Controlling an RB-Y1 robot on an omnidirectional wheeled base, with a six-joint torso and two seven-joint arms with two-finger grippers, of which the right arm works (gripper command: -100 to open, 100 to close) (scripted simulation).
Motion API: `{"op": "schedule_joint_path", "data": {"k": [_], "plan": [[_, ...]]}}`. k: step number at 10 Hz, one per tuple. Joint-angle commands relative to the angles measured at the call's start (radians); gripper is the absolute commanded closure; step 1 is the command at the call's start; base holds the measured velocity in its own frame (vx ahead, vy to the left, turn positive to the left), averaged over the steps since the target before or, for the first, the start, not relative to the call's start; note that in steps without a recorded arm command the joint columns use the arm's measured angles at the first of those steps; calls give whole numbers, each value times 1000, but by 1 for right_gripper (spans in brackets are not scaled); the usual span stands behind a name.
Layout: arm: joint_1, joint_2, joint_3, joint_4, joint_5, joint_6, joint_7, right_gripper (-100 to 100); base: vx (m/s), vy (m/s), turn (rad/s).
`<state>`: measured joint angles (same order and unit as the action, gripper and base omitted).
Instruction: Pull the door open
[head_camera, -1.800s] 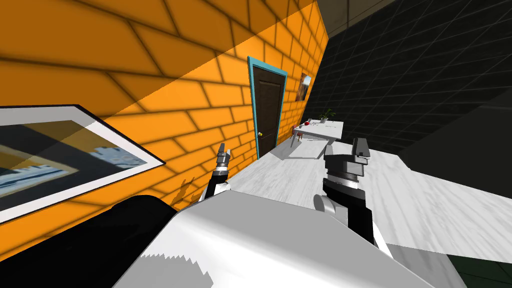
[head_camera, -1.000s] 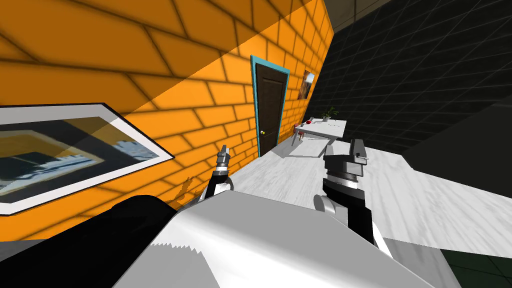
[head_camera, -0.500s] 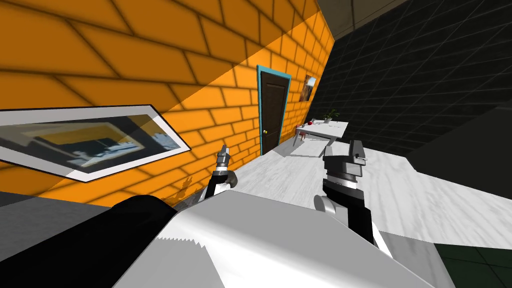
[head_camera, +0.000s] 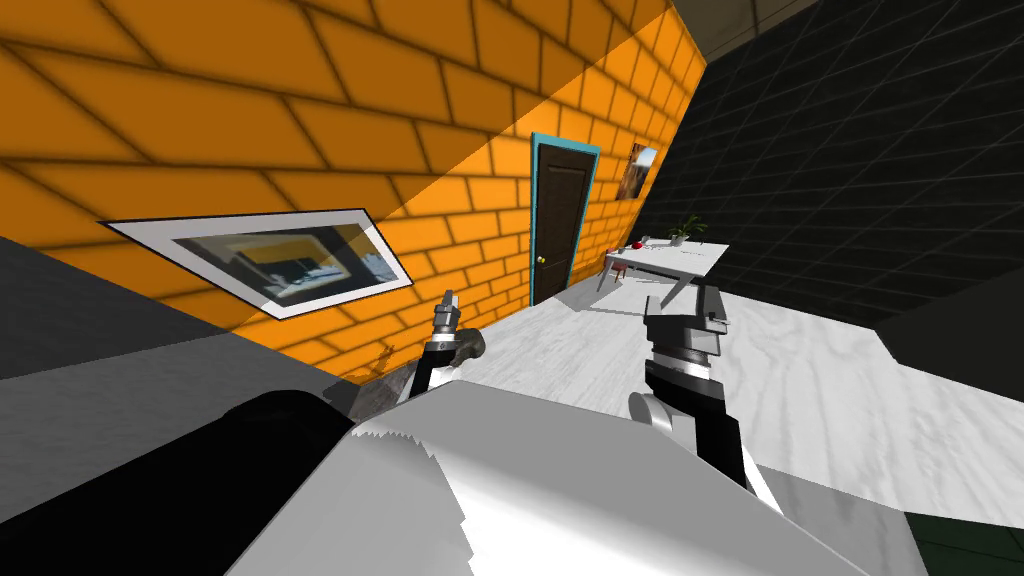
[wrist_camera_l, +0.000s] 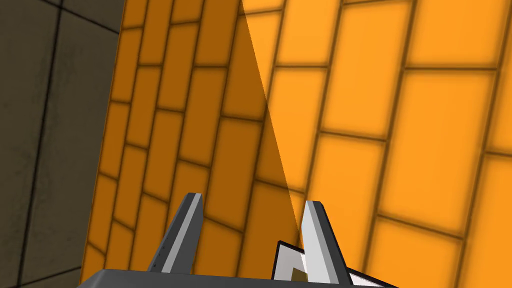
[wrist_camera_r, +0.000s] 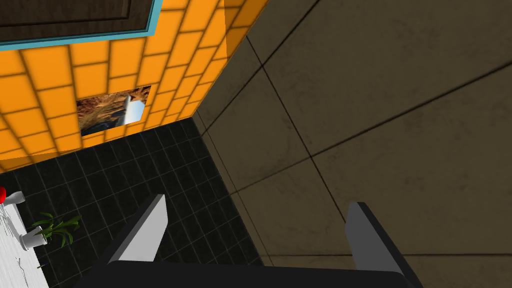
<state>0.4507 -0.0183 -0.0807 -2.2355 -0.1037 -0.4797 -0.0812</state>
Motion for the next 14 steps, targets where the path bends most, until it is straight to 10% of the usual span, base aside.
{"op": "schedule_joint_path", "data": {"k": [1, 14], "plan": [[-3, -14, -4, 25, -26, -10, -17, -100, -261, -13, 285], [-11, -97, -26, 226, -239, -98, -153, -100, -60, -49, 273]]}}
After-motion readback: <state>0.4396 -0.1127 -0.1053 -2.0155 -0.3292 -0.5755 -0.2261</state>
